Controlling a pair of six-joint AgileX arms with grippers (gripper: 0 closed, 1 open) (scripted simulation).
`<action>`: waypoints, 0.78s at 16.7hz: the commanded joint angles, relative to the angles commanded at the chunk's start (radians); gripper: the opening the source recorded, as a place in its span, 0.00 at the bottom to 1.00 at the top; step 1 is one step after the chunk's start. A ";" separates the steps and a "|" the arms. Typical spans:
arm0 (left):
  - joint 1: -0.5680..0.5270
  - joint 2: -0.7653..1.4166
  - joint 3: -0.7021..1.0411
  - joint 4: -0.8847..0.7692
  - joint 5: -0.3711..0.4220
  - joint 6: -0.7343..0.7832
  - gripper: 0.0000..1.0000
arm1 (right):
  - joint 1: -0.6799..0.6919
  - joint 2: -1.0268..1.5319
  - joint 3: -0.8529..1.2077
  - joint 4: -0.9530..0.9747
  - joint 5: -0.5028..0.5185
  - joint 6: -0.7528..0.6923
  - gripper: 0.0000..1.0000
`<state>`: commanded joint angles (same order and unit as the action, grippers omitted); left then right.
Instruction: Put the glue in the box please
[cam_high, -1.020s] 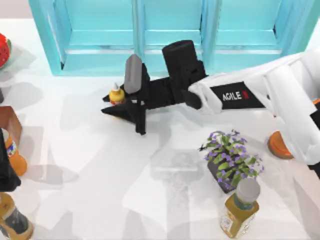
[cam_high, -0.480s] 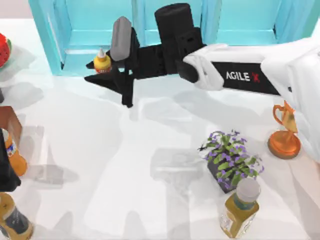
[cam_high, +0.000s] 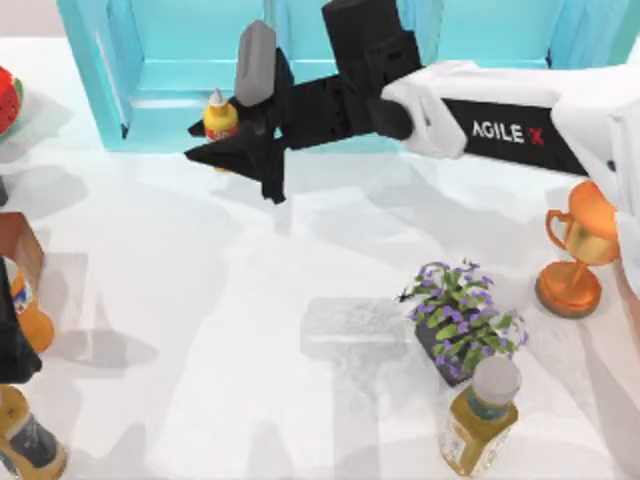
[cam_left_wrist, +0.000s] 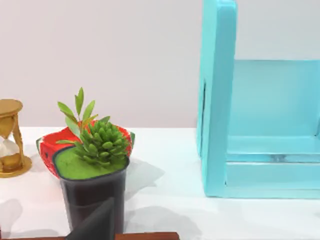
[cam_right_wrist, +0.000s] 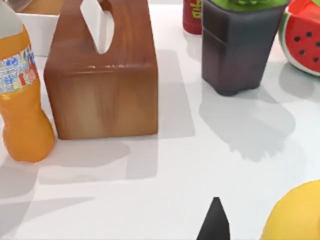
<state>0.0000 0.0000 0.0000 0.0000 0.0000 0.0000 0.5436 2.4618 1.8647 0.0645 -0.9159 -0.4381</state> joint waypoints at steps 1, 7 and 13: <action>0.000 0.000 0.000 0.000 0.000 0.000 1.00 | 0.000 0.000 0.000 0.000 0.000 0.000 0.00; 0.000 0.000 0.000 0.000 0.000 0.000 1.00 | 0.007 -0.025 -0.003 -0.020 -0.006 -0.028 0.00; 0.000 0.000 0.000 0.000 0.000 0.000 1.00 | -0.144 -0.250 -0.054 -0.229 -0.058 -0.301 0.00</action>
<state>0.0000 0.0000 0.0000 0.0000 0.0000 0.0000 0.3995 2.2117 1.8110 -0.1644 -0.9738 -0.7388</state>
